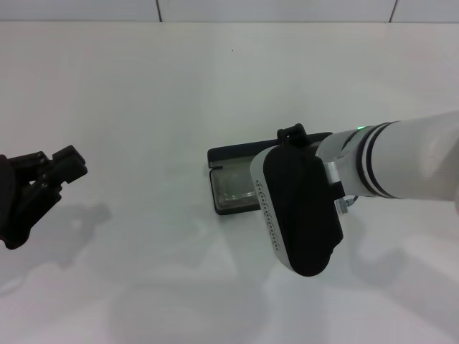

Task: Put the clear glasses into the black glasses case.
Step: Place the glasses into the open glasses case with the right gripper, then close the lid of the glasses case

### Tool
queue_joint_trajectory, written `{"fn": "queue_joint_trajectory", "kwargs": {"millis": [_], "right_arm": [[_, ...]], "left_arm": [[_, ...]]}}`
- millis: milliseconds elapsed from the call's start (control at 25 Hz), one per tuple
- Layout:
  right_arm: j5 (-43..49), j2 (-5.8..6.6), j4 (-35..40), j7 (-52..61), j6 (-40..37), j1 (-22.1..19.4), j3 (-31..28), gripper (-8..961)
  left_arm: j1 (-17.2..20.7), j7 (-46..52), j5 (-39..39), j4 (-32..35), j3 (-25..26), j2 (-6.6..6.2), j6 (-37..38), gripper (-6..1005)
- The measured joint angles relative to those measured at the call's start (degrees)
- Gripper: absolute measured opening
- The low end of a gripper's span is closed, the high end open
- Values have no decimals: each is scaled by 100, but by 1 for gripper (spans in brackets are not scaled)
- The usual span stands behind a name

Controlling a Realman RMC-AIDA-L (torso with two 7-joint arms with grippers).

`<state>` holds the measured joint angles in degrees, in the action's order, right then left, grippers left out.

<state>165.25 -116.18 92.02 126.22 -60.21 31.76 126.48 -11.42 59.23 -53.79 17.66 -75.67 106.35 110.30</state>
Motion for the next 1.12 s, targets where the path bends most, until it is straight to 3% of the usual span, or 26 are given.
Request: {"fn": "queue_joint_trajectory", "kwargs": {"millis": [280,560,720,840,1040,1080,1120], "right_arm": [[-252,10,677,-22,-62,-421,-159,127],[-2040,67,1853,-146,-816,-1061,-1471,129],[-3385,65,2305,-476,-1474,-1446,-2938,131],[-4847,66,2280,-801,-1946,-1622,-4371,132],[-6510,73,1431,-1376,-2713,-1902,-6863,134],[-6510,73,1431,-1376,-2713,-1902,-6863,134],[-6859,66,824,-1528,-3051,-1942,-7702,134]], "left_arm": [[-14,9,26,0,3,0,0,98],[-109,210,46,43,227,22,0,98],[-354,452,13,60,367,60,0,98],[-628,675,0,62,364,101,-80,98],[-1391,868,-290,61,350,344,-724,165],[-1615,939,-463,61,355,420,-978,165],[-1819,1016,-634,62,356,483,-1251,165]]}}
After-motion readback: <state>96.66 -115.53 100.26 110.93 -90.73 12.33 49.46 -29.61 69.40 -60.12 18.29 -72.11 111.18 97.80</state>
